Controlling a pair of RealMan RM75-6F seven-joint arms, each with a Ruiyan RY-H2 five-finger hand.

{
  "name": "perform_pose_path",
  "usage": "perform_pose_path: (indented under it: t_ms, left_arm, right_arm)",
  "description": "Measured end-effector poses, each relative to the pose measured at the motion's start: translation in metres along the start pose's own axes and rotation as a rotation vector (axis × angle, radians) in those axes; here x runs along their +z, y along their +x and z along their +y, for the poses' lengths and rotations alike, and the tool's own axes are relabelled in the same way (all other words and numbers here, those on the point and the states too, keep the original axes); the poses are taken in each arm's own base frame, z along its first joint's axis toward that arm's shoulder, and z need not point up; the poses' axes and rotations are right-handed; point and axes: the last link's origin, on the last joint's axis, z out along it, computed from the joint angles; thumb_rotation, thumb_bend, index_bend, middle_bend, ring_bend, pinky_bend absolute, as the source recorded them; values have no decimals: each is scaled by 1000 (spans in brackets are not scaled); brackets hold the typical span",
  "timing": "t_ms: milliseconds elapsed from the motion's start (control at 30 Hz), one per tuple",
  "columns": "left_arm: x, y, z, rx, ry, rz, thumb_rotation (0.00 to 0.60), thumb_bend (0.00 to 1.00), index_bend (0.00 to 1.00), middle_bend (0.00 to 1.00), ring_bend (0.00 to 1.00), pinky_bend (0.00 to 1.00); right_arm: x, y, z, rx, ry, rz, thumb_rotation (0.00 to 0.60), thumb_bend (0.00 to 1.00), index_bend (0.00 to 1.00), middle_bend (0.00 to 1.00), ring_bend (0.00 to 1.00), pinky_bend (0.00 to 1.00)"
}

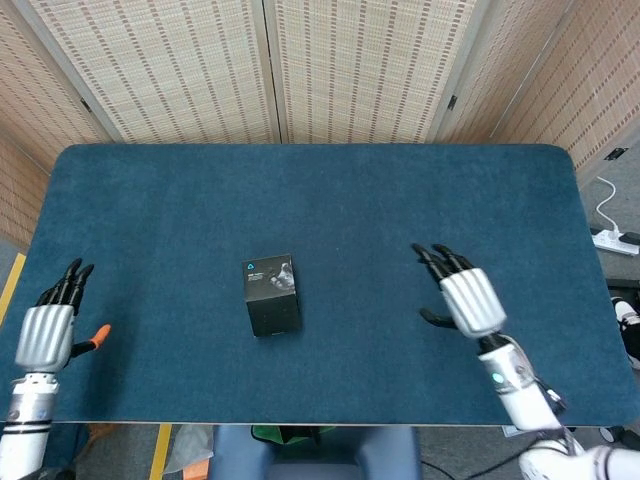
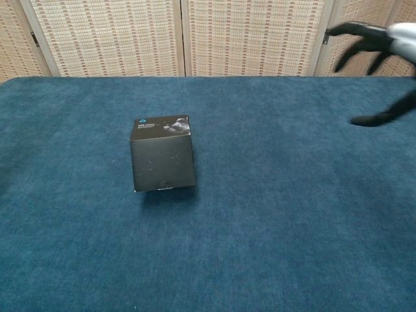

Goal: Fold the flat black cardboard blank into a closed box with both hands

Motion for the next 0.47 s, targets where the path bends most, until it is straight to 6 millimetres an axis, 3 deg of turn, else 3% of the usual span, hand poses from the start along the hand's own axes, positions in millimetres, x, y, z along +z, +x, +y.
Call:
perform_pose_path:
  t_ms: [100,200,400,467]
  left_arm:
    - [-22,1,-8,15,14,4,600,218,77,80,180,258]
    - [-38,2,-12,13,22,4,600,218,77,83,171,245]
    - [-63,5,-15,2,29,-1,600,218,77,83,146,212]
    - [-68,5,-14,-2,24,-7,600,218,74,83,131,199]
  right_arm:
    - [-52,13,29,37,-142,-24,600,137,68,217,68,262]
    - [-87,19,47,84,-230,-5,600,137,68,207,59,250]
    - [-150,31,70,100,-343,70,600,136,68,200,51,227]
    - [-162,33,74,83,-355,90,600,136,68,200,51,222]
